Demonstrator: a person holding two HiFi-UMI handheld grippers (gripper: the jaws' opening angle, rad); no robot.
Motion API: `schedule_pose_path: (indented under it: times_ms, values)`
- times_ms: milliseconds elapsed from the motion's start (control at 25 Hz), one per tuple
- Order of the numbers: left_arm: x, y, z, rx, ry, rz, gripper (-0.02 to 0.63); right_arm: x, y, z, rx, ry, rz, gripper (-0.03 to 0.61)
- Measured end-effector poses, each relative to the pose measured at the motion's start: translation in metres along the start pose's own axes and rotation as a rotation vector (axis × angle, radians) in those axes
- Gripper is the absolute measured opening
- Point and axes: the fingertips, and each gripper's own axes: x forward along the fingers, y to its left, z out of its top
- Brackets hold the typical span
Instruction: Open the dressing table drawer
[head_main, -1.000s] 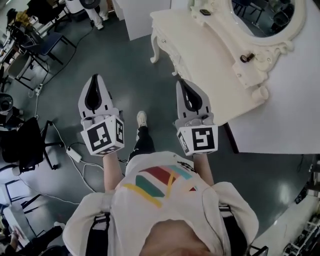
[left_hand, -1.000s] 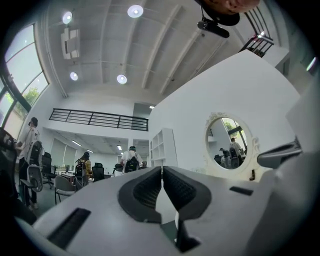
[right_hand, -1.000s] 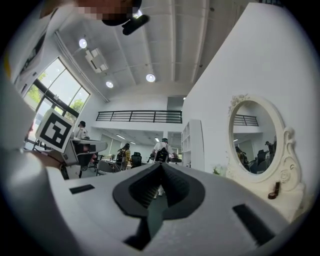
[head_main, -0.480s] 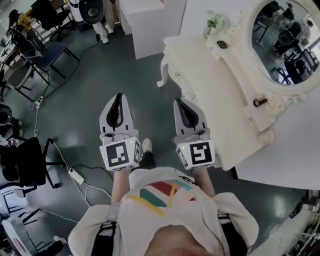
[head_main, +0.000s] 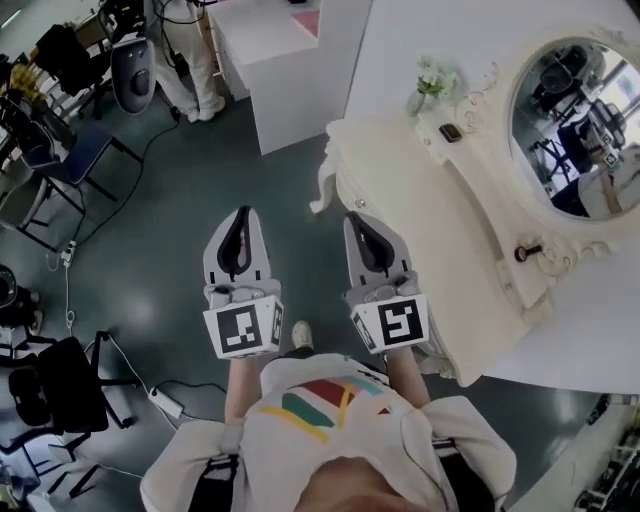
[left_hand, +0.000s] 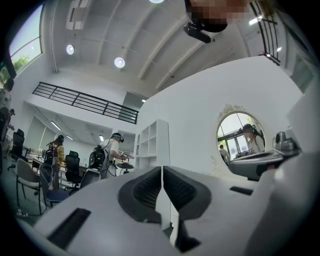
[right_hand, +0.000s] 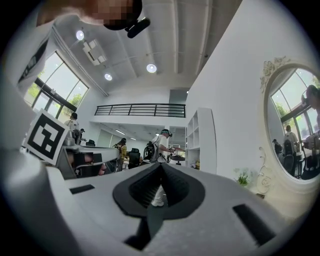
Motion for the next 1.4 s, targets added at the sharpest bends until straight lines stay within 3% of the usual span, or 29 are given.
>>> schedule_pose_path:
  times_ms: [200,520,800,960,1120,1400]
  values:
    - [0.042,-0.002,-0.016,-0.029,0.029,-0.054,0.012,0.025,-0.017,-0.016,-0.010,0.040,-0.038,0.000]
    - [0.080,-0.041,-0.042,-0.047,0.078,-0.155,0.012,0.028,-0.056,-0.046,0.066,0.111,-0.102,0.000]
    - [0.111,-0.066,-0.047,-0.033,0.068,-0.193,0.012,0.040,-0.094,-0.063,0.226,0.085,-0.133,0.000]
    - [0.134,-0.090,-0.040,-0.025,0.043,-0.237,0.012,0.041,-0.122,-0.059,0.214,0.063,-0.172,0.000]
    - [0.156,-0.131,-0.044,-0.025,0.040,-0.313,0.012,0.025,-0.164,-0.055,0.183,0.041,-0.289,0.000]
    - [0.175,-0.217,-0.041,-0.013,0.021,-0.516,0.012,-0.029,-0.228,-0.054,0.194,0.014,-0.528,0.000]
